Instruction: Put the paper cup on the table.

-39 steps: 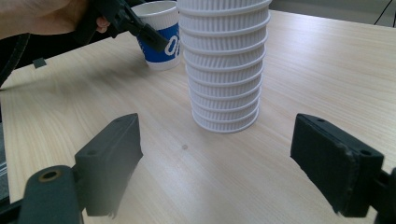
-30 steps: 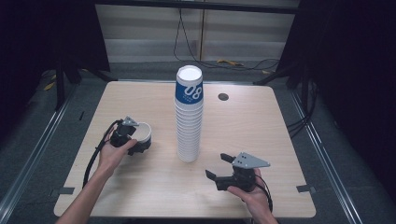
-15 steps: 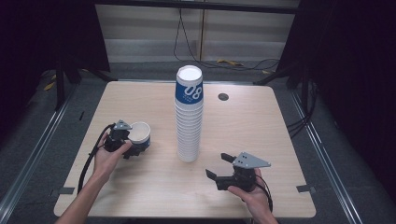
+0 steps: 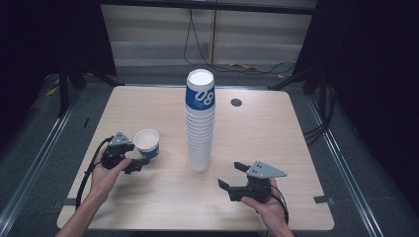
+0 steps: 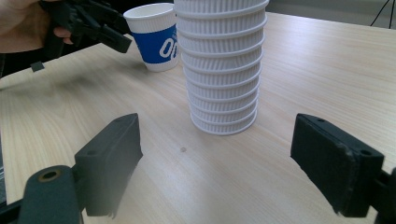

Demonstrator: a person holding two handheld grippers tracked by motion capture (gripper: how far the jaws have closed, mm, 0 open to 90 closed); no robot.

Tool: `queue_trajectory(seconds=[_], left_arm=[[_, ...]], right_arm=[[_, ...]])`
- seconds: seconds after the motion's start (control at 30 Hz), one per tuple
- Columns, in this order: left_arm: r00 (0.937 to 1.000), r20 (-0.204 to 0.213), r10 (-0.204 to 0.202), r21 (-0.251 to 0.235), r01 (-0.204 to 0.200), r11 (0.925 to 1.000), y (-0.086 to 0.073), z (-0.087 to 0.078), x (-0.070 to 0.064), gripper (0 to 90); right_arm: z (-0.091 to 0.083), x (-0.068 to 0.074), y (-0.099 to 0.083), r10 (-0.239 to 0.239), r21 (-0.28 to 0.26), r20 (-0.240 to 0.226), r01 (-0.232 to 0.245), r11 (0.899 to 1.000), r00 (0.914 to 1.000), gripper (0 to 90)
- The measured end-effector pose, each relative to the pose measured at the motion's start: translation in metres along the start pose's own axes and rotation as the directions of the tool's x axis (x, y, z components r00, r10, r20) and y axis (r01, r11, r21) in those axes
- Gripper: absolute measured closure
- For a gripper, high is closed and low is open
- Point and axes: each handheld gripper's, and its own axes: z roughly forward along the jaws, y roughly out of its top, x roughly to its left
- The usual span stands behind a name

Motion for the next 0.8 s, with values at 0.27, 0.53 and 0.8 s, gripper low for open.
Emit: queue_trajectory(seconds=[0.27, 0.53, 0.8], left_arm=[[0.9995, 0.030, 0.004, -0.045, -0.002, 0.9990, -0.010, -0.016, -0.013, 16.2], [0.9996, 0.020, 0.021, -0.135, -0.018, 0.9907, -0.020, -0.027, -0.034, 16.2], [0.9985, 0.054, 0.012, -0.194, -0.001, 0.9810, -0.030, -0.029, -0.054, 17.0]], right_arm=[[0.002, 0.001, -0.001, 0.009, 0.004, -0.016, -0.009, 1.000, 0.9998, 15.6], [-0.003, -0.001, -0.002, 0.018, -0.006, 0.001, -0.018, 1.000, 0.9998, 15.6], [-0.003, -0.001, -0.003, 0.025, -0.005, -0.001, -0.025, 1.000, 0.9997, 15.6]])
